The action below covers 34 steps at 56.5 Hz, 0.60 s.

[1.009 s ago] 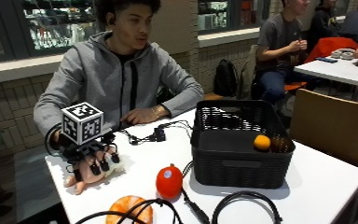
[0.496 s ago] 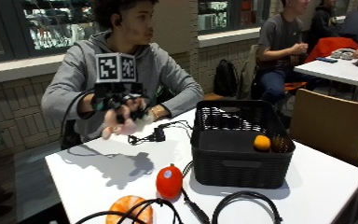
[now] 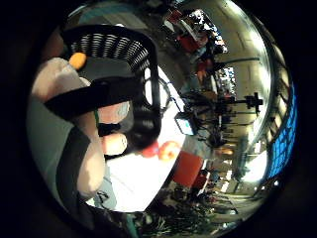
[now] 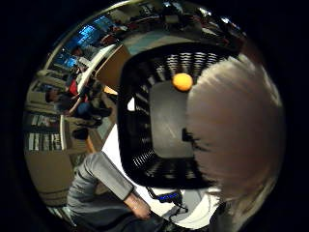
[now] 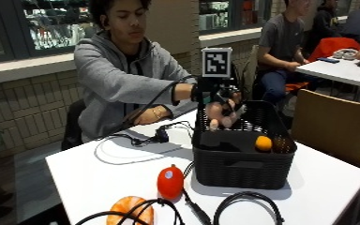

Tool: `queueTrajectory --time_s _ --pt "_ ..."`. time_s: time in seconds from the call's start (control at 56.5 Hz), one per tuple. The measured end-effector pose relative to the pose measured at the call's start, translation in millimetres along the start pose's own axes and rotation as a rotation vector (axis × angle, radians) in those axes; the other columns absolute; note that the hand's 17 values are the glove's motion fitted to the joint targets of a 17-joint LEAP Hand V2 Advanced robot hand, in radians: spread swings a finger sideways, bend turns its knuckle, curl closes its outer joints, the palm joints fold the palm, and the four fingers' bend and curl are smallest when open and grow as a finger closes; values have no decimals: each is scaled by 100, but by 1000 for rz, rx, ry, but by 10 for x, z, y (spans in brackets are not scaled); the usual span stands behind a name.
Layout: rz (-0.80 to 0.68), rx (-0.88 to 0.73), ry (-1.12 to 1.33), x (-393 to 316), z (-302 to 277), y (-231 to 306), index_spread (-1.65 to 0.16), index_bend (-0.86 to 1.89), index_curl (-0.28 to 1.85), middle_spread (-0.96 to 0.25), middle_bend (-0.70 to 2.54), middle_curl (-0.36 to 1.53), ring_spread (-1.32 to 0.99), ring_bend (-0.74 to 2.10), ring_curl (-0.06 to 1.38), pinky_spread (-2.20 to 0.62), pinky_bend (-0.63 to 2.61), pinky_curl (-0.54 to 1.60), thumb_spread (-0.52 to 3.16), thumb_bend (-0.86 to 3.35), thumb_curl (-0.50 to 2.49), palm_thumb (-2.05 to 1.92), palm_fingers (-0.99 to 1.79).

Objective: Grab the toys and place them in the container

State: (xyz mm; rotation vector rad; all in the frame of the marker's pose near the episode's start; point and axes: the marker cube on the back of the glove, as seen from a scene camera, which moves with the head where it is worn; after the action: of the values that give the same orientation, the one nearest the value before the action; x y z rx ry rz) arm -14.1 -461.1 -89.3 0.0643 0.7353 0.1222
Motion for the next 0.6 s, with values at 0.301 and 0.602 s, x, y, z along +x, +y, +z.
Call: queueTrajectory --time_s 0.301,0.602 --pt "15 -48 105 -27 382 -146 -33 35 62 -26 57 83 -36 84 60 -16 117 44 116 16 74 70 25" --pt "-8 -44 -72 549 107 389 -28 2 30 -5 23 61 -13 31 40 6 107 37 116 -4 46 9 -25"
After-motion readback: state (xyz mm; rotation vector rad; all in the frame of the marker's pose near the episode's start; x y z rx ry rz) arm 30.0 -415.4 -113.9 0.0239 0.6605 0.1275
